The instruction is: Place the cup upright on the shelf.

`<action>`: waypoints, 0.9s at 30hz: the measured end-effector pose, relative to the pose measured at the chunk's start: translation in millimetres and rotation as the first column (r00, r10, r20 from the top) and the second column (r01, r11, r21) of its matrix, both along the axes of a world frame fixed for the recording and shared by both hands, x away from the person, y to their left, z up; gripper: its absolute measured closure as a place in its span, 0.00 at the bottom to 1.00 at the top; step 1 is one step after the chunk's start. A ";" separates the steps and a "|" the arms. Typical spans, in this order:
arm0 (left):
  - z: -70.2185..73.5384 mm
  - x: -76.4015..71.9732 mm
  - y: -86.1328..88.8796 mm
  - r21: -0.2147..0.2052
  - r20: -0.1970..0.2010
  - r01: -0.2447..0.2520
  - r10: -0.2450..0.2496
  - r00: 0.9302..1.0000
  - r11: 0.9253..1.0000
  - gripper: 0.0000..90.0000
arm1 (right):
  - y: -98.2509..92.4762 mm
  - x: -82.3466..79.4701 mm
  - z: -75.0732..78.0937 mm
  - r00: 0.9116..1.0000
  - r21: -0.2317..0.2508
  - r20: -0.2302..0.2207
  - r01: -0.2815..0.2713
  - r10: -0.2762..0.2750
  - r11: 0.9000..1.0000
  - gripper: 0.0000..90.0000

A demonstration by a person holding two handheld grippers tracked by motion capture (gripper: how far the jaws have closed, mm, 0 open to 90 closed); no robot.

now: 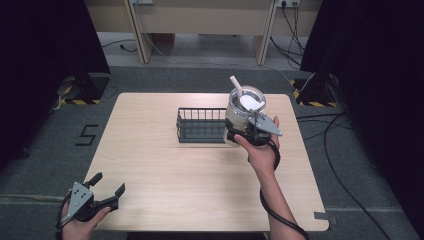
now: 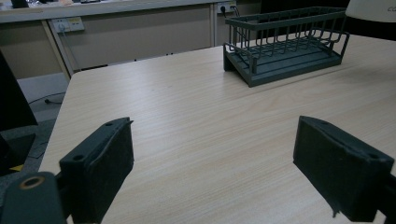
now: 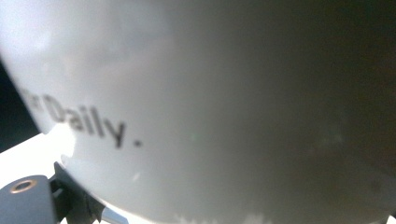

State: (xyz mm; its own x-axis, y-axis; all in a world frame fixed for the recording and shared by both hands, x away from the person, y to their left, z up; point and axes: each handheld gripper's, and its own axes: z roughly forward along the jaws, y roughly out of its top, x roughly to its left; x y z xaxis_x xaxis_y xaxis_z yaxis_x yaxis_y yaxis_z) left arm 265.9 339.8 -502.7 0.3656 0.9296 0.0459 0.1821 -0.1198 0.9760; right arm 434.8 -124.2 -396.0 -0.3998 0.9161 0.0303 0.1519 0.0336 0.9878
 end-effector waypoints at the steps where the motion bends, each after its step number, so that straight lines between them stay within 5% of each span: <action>1: 0.1 0.0 -0.1 0.000 0.001 0.000 0.000 1.000 1.000 0.13 | 1.1 0.6 1.2 1.000 0.000 0.002 0.000 0.000 1.000 0.11; 27: 0.3 0.1 -0.5 -0.005 0.001 0.003 -0.003 1.000 1.000 0.13 | 30.2 20.8 22.4 0.999 0.010 0.022 -0.025 0.024 1.000 0.11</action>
State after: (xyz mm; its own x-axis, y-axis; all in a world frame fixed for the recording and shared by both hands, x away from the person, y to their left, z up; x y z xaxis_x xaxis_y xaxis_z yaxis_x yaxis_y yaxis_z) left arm 266.0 339.3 -502.4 0.3687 0.9286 0.0415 0.1808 -0.1155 0.9767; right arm 455.6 -94.0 -373.6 -0.4227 0.9057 0.0305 0.1290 0.0268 0.9913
